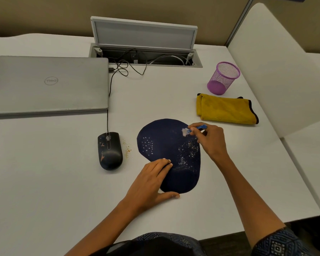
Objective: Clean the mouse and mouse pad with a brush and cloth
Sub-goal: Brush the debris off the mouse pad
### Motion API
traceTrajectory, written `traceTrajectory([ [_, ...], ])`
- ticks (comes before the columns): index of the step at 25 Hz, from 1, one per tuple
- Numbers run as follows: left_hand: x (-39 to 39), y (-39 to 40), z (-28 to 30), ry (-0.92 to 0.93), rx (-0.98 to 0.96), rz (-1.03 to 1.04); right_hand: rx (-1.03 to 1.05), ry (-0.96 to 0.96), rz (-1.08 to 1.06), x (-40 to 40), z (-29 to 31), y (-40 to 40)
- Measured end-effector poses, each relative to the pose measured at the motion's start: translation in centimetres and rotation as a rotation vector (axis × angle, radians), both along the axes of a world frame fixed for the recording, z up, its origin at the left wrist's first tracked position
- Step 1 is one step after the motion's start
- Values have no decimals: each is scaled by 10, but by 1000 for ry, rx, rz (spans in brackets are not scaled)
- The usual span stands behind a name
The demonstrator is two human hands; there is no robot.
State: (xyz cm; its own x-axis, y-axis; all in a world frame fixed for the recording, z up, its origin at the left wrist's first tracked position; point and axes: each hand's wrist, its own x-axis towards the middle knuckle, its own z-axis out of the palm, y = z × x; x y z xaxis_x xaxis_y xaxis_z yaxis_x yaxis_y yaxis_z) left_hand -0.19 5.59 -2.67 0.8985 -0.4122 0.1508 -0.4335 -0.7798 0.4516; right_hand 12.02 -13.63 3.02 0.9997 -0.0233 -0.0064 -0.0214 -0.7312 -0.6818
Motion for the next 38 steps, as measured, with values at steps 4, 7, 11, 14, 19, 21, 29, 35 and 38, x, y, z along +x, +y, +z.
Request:
traceTrajectory([
  [4,0,1,-1,6,4,-2,227,143,152,-2,5,2],
  [7,0,1,-1,-5,6,-6,132,139,188,-4,1,4],
  [11,0,1,-2,-3,3,-1,78,-7,-2,2,2,-4],
  [14,0,1,-3,-6,11,-2,226,127,206,-3,3,0],
  [19,1,0,-4,-5,11,-5,81,9,-95,1,-4,2],
  [21,1,0,-4,2,9,-3,143,-4,-83,2,-2,1],
  [29,1,1,-6,8,-10,-6,31,-29,-171,5,-6,8],
  [35,1,1,-5,-1,-7,-1,221,39,124,-8,-11,19],
  [38,1,1,-5,3,-1,-1,67,-32,-134,2,-12,14],
])
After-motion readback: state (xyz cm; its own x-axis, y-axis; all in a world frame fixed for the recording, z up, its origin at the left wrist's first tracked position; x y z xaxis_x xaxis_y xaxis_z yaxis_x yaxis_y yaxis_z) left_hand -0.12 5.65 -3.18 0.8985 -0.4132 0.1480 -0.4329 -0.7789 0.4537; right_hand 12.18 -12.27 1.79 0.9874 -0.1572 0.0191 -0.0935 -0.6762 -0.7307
